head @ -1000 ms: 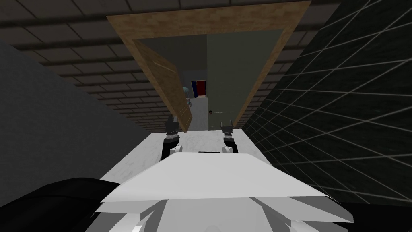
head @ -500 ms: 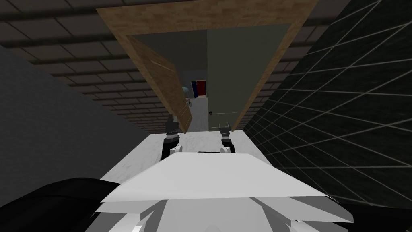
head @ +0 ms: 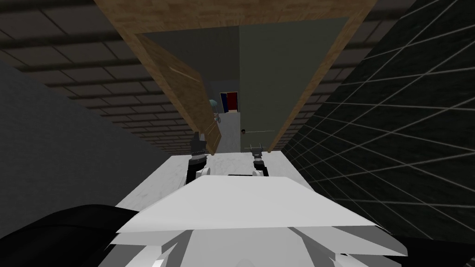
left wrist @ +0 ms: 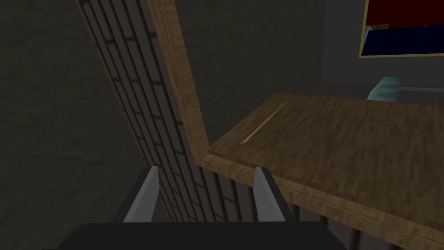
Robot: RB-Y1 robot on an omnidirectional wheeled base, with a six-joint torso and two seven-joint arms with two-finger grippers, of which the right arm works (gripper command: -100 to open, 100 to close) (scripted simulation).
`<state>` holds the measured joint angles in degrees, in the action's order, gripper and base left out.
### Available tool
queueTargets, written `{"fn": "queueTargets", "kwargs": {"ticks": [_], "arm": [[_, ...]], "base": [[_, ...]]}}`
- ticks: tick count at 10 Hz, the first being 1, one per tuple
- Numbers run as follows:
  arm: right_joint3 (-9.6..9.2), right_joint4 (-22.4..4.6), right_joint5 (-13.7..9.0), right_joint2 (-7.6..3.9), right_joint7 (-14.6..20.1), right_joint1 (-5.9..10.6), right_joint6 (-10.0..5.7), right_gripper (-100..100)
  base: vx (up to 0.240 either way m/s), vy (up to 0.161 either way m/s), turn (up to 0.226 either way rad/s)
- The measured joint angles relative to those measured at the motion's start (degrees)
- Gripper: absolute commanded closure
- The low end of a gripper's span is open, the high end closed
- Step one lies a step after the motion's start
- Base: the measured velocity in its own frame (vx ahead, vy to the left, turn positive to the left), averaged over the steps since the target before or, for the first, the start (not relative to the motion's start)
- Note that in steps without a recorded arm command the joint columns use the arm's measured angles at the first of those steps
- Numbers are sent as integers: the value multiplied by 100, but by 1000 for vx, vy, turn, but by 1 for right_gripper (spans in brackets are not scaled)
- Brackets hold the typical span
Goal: Push the door open
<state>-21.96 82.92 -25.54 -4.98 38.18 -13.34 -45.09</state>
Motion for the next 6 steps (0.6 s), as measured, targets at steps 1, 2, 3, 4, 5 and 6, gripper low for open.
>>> {"fn": "queueTargets", "kwargs": {"ticks": [1, 2, 3, 4, 5, 6], "arm": [[-54, -108, -81, -3, 86, 41, -9, -100], [-106, -251, -162, -17, 186, 92, -37, -100], [-162, -361, -242, -13, 271, 132, -49, -100], [-227, -504, -310, 13, 342, 183, -75, -100], [-280, -616, -387, 6, 426, 221, -96, -100], [-334, -712, -462, 0, 509, 248, -108, -100]], "base": [[92, 21, 2], [95, 2, 0], [92, 10, 6], [112, 5, 1], [116, 17, 4], [102, 10, 0]]}}
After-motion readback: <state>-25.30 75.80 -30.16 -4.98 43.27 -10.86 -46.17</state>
